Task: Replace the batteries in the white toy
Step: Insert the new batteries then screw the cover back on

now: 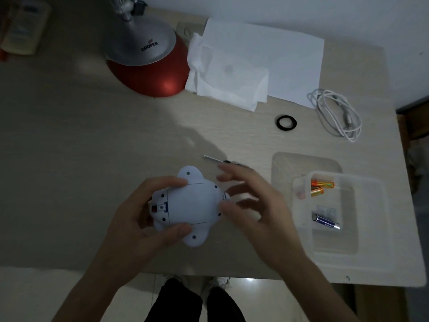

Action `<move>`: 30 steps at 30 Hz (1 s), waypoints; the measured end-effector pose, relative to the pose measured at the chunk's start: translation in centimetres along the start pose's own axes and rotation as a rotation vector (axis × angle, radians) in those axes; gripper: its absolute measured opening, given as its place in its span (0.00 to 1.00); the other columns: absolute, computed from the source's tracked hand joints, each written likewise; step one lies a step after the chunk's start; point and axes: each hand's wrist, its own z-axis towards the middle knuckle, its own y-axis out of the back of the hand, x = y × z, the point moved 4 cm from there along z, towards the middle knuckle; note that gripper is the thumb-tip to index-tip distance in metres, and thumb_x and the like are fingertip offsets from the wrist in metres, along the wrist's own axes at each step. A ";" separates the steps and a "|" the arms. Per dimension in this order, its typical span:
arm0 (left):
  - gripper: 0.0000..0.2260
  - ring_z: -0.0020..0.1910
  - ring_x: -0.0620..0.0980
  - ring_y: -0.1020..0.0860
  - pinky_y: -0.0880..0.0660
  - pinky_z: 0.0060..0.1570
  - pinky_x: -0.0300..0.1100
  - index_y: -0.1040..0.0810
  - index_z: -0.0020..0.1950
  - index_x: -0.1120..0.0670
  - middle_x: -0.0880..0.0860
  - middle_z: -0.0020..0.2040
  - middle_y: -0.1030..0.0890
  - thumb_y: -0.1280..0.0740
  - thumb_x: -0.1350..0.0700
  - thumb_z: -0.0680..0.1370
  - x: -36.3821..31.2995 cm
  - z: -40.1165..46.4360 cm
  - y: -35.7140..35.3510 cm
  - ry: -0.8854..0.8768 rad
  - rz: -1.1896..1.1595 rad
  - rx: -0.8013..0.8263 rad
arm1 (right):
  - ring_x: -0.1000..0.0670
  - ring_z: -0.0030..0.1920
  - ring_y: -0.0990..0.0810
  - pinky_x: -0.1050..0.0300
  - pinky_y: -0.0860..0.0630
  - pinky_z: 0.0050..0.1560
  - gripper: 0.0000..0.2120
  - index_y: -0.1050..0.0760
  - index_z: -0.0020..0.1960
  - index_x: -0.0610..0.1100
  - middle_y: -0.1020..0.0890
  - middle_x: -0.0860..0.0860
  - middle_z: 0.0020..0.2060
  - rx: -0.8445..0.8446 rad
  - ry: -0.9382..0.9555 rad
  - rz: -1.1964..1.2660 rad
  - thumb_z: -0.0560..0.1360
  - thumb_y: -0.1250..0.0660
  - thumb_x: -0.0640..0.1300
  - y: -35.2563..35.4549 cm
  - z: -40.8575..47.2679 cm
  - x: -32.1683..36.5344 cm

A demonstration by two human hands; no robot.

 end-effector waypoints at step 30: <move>0.23 0.57 0.43 0.18 0.17 0.45 0.36 0.21 0.59 0.36 0.40 0.59 0.20 0.23 0.46 0.65 1.0 1.5 -0.2 -0.060 0.141 -0.005 | 0.55 0.53 0.21 0.60 0.22 0.43 0.20 0.22 0.67 0.53 0.19 0.57 0.58 -0.189 0.119 -0.484 0.76 0.26 0.46 5.6 2.7 -0.9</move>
